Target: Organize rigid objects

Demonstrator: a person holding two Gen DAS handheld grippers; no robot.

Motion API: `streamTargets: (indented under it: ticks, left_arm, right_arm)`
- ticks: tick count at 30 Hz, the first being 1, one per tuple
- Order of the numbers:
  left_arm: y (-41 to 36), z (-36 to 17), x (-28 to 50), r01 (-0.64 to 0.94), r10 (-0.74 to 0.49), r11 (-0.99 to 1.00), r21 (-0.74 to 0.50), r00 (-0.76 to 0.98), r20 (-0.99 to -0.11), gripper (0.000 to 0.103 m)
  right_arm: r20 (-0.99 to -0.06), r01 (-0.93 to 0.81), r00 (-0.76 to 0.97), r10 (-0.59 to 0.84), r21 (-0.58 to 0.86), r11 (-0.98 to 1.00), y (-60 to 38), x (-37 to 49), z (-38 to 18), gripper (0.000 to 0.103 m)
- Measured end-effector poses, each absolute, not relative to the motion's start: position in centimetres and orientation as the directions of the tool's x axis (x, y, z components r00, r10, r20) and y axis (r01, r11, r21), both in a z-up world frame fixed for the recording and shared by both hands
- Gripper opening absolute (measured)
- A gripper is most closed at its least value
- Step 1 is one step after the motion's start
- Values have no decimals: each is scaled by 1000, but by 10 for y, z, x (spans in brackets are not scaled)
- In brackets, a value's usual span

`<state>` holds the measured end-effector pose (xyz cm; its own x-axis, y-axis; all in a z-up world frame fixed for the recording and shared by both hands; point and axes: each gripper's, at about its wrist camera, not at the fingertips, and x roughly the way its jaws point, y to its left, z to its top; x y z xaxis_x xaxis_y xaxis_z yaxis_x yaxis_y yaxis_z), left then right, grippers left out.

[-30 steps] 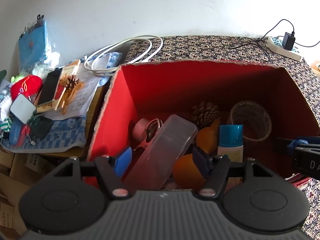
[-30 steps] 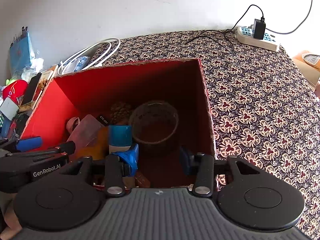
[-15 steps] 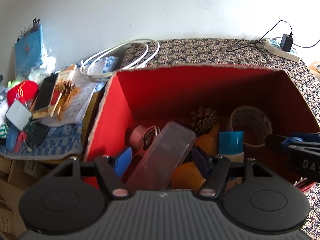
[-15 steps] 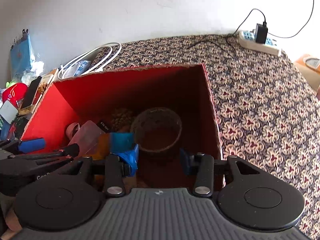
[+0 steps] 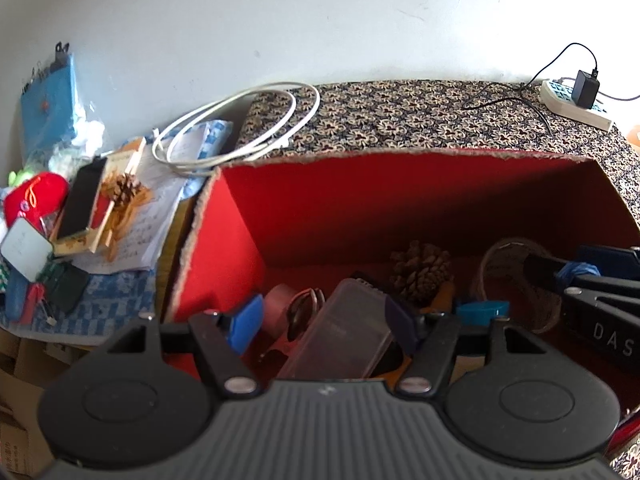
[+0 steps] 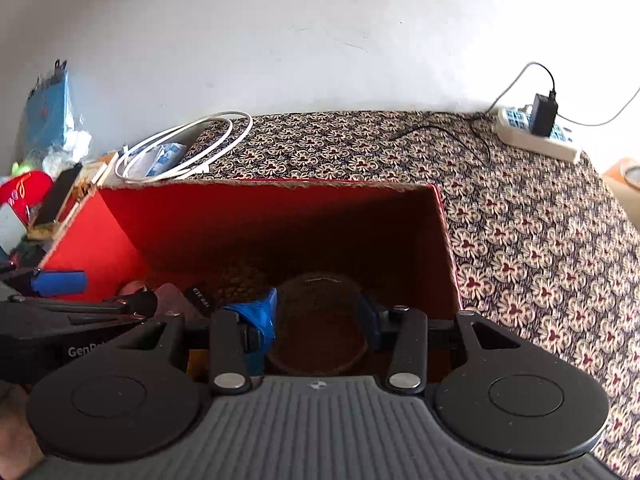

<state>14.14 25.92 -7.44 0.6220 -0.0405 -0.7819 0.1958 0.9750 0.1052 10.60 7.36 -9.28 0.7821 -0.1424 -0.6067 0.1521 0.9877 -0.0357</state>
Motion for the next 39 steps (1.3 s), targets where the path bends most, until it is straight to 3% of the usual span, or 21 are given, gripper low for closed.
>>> streamTargets:
  ticks: [7,39]
  left_arm:
    - [254,-75,150,181,-5,972,149,650,-760,68]
    - [255,-82,157,192,-25,974,124,628,-778,68]
  right_arm:
    - [-599,144,792,-119,-5,989,68,117,-91,28]
    - [-619,162,776,-122,8,987,65,126,-98,27]
